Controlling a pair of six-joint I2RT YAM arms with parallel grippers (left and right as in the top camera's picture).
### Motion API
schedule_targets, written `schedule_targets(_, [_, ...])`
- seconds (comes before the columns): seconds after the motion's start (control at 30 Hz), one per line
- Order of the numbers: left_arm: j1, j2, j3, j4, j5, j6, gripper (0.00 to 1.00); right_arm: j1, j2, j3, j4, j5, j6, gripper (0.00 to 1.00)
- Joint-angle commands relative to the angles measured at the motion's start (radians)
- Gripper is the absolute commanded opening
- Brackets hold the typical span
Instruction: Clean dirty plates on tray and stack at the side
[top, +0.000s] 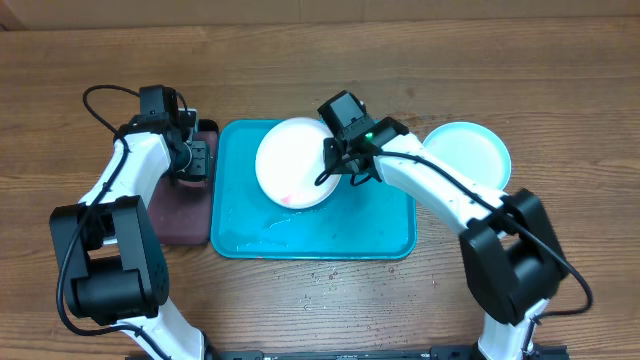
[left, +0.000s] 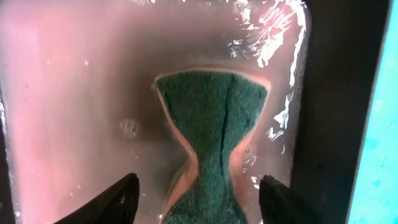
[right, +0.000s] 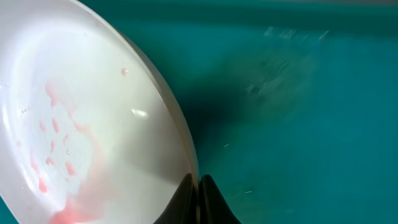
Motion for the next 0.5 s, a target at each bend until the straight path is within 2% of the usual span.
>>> schedule_targets(0.0, [0.003, 0.005, -0.021, -0.01, -0.015, -0.047, 0.65, 0.002, -0.081, 0.04, 0.002, 0.191, -0.108, 0.04])
schedule_targets(0.2, [0.002, 0.007, -0.059, -0.01, 0.012, -0.047, 0.63, 0.048, -0.115, 0.04, 0.002, 0.365, -0.148, 0.04])
schedule_targets(0.37, [0.002, 0.01, -0.082, -0.009, 0.01, -0.047, 0.56, 0.095, -0.118, 0.041, 0.003, 0.544, -0.148, 0.04])
schedule_targets(0.4, [0.002, 0.01, -0.083, -0.008, 0.009, -0.047, 0.51, 0.105, -0.119, 0.041, 0.004, 0.578, -0.148, 0.04])
schedule_targets(0.43, [0.003, 0.01, -0.083, -0.008, 0.007, -0.047, 0.39, 0.112, -0.119, 0.041, 0.006, 0.604, -0.148, 0.04])
schedule_targets(0.47, [0.003, 0.01, -0.083, -0.005, 0.007, -0.047, 0.32, 0.121, -0.119, 0.041, 0.008, 0.633, -0.148, 0.04])
